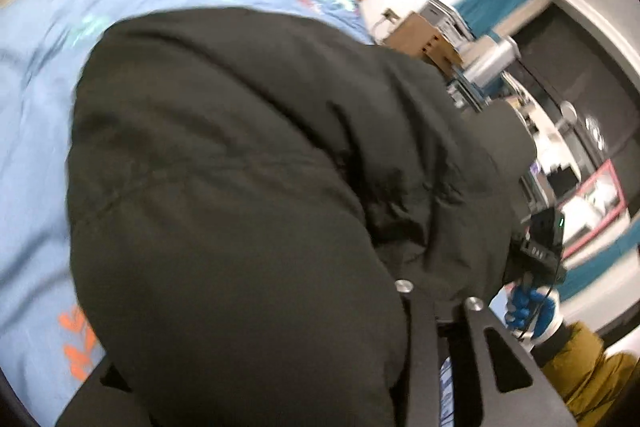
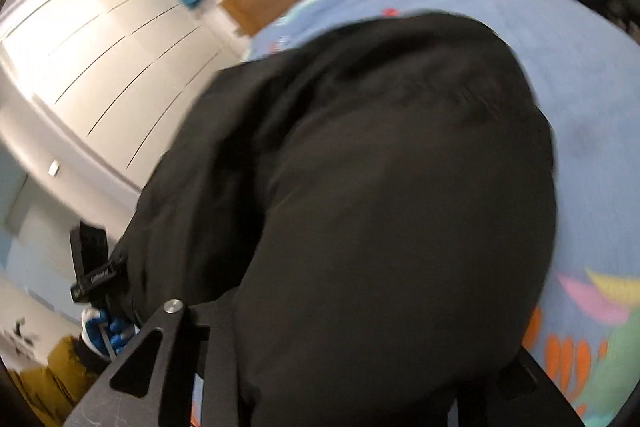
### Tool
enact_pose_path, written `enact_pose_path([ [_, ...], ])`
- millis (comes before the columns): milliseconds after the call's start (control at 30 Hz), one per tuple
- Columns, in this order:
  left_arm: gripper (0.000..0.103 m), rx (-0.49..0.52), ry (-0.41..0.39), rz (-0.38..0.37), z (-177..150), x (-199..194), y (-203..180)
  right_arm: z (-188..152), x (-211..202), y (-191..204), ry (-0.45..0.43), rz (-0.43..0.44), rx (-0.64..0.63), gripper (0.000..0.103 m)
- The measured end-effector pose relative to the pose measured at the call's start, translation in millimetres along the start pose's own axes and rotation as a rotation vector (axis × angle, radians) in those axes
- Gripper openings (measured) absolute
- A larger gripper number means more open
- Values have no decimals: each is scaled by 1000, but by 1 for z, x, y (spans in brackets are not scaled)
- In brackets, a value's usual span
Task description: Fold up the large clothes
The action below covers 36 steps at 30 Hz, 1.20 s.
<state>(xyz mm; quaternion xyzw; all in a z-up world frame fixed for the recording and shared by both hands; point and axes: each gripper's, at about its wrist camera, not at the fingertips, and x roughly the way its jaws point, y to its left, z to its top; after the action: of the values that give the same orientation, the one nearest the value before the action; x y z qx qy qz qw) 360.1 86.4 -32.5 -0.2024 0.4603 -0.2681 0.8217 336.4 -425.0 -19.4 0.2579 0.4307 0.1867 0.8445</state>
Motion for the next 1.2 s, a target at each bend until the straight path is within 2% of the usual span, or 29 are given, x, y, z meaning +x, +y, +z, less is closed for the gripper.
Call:
enact_pose_path([
  [33,46,-17,8,4,-2,-3,7,-4,-2,-8,2,-17,27,45],
  [100,58,-57,11,26,-7,-7,21,-4,-7,-18,4,-46,56,70],
  [133,60,-75,6,35,-9,-12,28,-6,-10,-24,5,-62,72,76],
  [167,62,-99,0,29,-11,-19,36,-5,-16,-32,-1,-67,94,88],
  [300,62,-142,-15,38,-16,-37,50,-15,-36,-68,-23,-69,157,97],
  [400,63,-139,-19,54,-21,-44,47,-21,-47,-70,-16,-118,135,99],
  [500,63,-161,-33,49,-29,-60,53,-19,-63,-73,-36,-128,153,99],
  [633,63,-197,-75,61,-43,-95,68,-28,-87,-68,-58,-155,162,98],
  [733,63,-212,-114,90,-55,-120,71,-42,-111,-67,-80,-168,151,98],
  [800,63,-204,-127,135,-61,-136,67,-48,-128,-61,-90,-179,136,98],
  [1100,63,-98,-169,277,-100,-185,8,-69,-153,-1,-107,-236,9,98],
  [1200,63,-50,-188,301,-117,-196,-16,-81,-161,20,-109,-252,-32,98],
])
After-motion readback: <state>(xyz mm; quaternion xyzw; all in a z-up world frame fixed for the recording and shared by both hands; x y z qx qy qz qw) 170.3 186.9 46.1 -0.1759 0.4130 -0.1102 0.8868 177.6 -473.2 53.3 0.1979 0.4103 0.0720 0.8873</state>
